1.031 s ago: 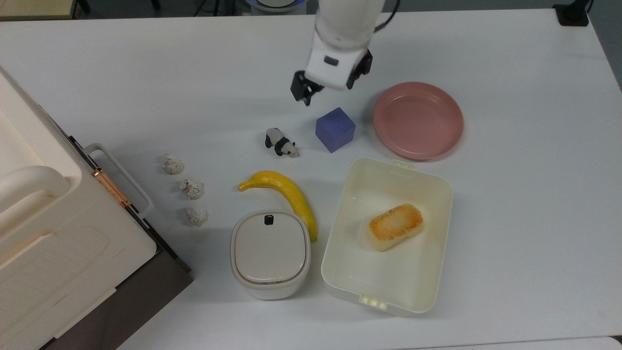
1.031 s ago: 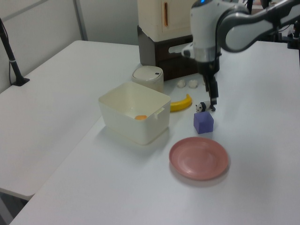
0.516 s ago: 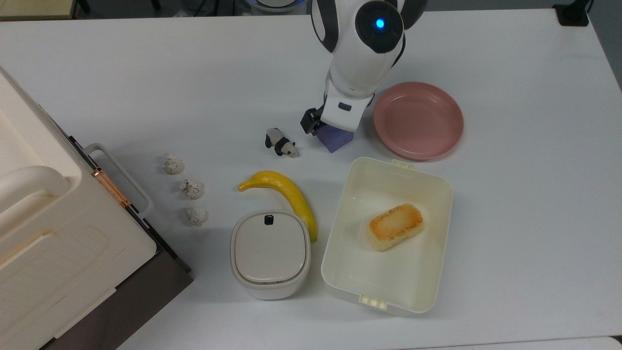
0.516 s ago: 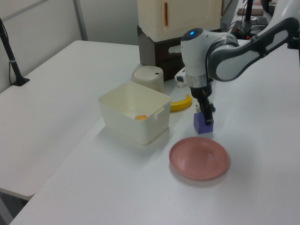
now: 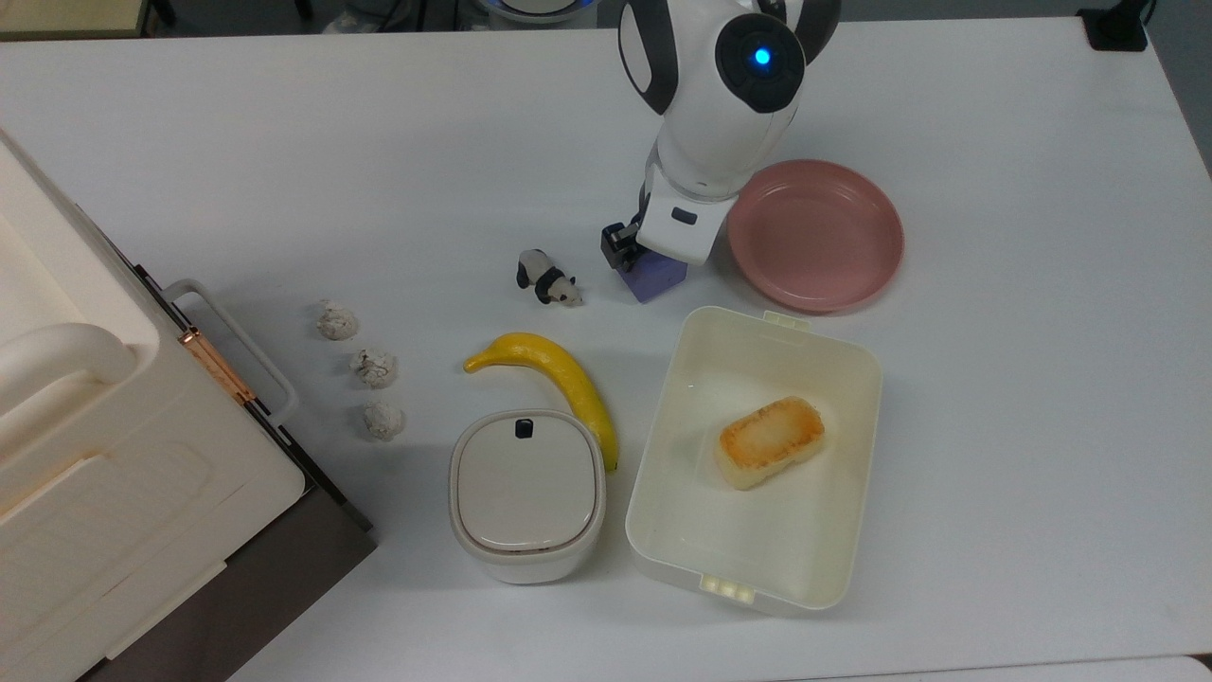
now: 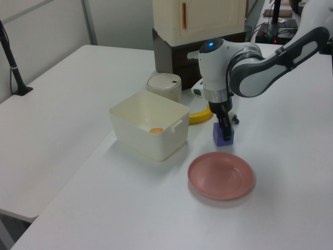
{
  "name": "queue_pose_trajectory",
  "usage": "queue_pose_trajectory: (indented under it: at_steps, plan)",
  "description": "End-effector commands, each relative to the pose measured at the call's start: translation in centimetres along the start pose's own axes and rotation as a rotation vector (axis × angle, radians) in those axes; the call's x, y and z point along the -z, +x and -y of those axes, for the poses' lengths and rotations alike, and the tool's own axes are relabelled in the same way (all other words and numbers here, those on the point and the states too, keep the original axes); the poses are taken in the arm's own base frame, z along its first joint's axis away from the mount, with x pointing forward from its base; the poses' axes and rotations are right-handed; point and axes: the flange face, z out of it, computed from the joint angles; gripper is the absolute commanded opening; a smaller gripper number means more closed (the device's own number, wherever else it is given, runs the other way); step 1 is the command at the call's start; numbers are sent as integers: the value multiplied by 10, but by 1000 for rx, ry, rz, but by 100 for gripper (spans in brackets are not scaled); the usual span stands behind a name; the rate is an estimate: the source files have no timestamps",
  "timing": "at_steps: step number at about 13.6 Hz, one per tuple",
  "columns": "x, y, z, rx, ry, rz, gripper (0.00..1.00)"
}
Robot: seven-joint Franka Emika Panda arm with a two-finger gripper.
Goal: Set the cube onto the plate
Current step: 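Carry the purple cube over the pink plate and lower it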
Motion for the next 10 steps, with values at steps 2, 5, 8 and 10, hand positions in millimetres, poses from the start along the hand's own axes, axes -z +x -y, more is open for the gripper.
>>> queue_pose_trajectory:
  at_steps: [2,5,8,10]
  plan:
    - [54,-7,7,-28,-5,2,25]
    - [69,4,70,-66,24,-13,32]
    - [53,15,133,-140,18,3,43]
    - [41,25,159,-198,10,-27,64]
